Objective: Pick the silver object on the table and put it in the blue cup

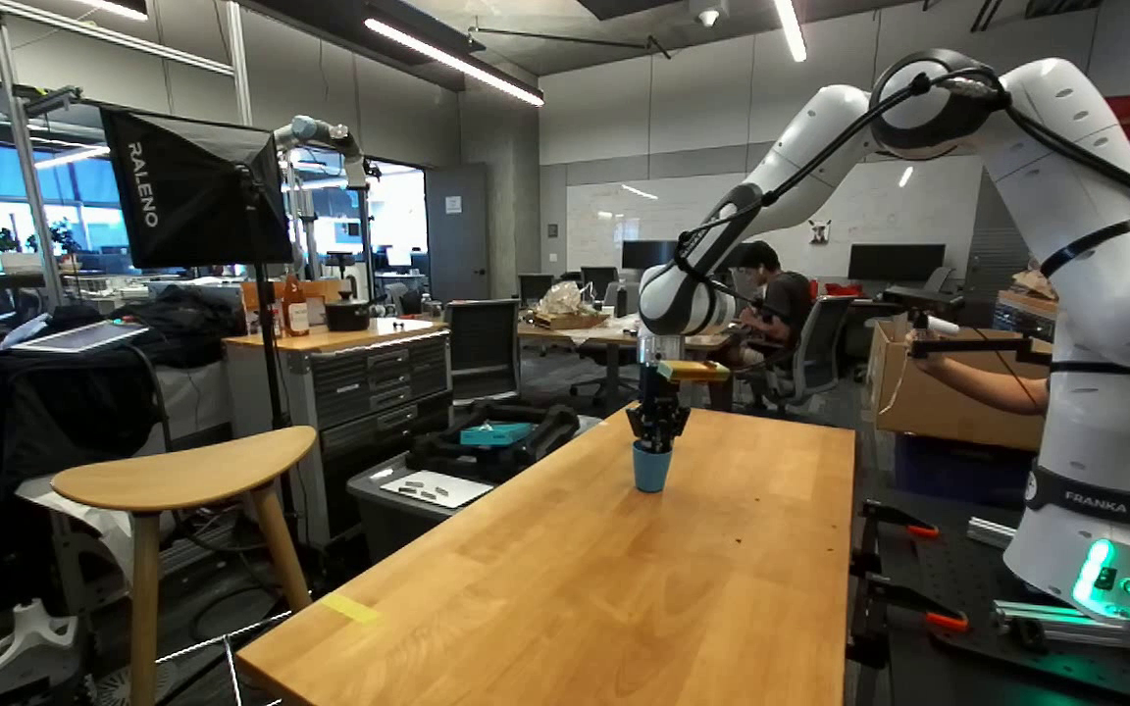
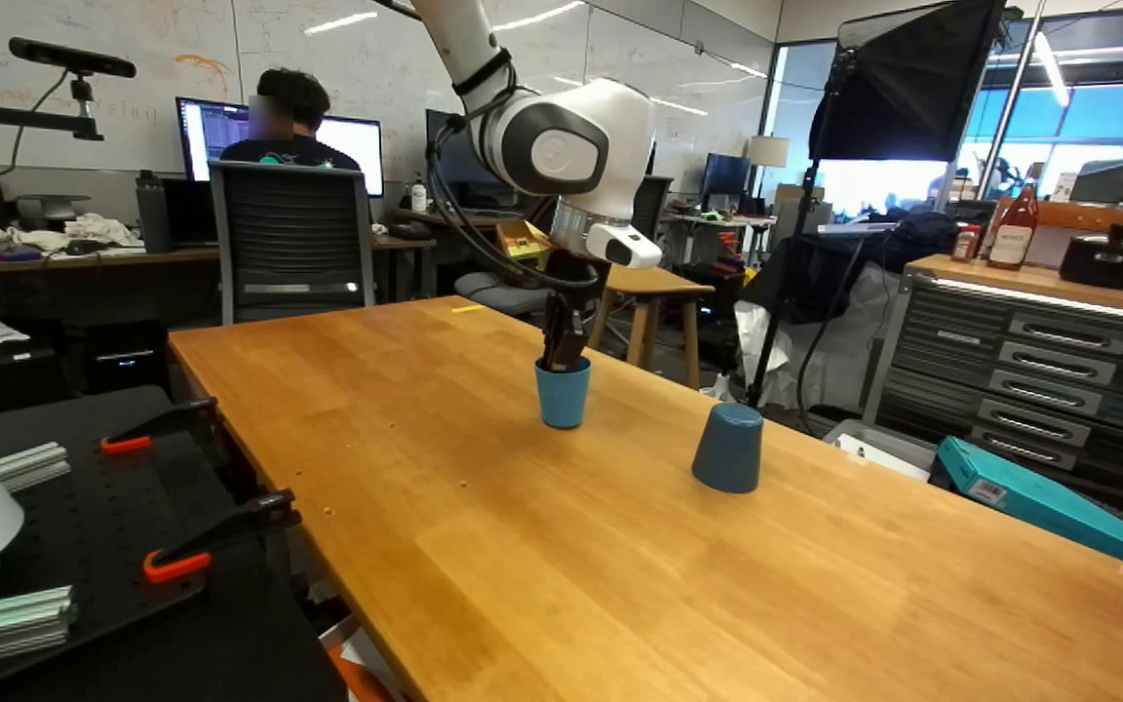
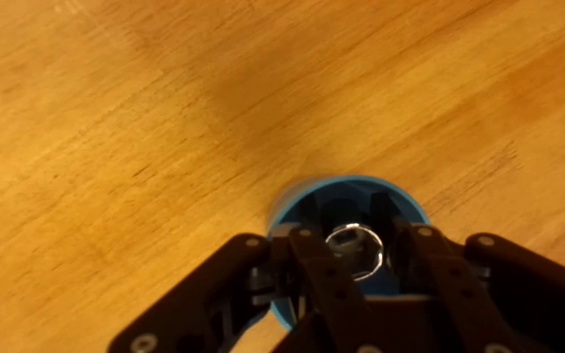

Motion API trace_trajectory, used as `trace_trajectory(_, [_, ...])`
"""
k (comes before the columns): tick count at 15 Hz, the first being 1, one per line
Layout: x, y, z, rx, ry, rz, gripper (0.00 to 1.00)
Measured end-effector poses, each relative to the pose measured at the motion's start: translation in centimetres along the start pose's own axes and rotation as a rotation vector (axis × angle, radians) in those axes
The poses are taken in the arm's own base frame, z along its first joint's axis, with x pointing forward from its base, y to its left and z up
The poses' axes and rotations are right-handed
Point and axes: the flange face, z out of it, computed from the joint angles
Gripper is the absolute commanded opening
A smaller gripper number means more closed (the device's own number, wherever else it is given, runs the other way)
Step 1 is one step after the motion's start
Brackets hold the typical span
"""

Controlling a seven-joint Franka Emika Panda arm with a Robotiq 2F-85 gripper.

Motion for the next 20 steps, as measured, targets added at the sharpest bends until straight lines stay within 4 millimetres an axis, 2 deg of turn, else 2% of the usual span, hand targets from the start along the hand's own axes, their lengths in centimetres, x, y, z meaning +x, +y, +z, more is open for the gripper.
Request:
trace_trajectory(3, [0.2,0.0,1.7,-0.007,0.008,0.004,0.09])
trace_trajectory(8, [1.4,-0.1,1.7,-0.004,0.032,0.025,0.09])
trace_trajectory(9, [2.0,0.0,1.6,-0.003,0.04,0.031,0.13])
trace_trajectory(10, [2.8,0.0,1.5,-0.001,0.05,0.035,0.57])
trace_trajectory(11, [3.5,0.1,1.3,0.001,0.06,0.039,0.58])
trace_trajectory(13, [4.9,0.0,1.1,0.005,0.073,0.042,0.67])
trace_trajectory(14, [5.5,-0.1,0.7,0.008,0.079,0.041,0.18])
trace_trajectory(16, [6.6,-0.4,0.3,0.012,0.083,0.039,0.19])
trace_trajectory(18, [7.5,-0.7,-0.1,0.013,0.083,0.034,0.05])
trace_trajectory(19, [7.8,-0.9,-0.3,0.014,0.079,0.032,0.01])
trace_trajectory(20, [8.1,-1.0,-0.7,0.016,0.074,0.031,0.02])
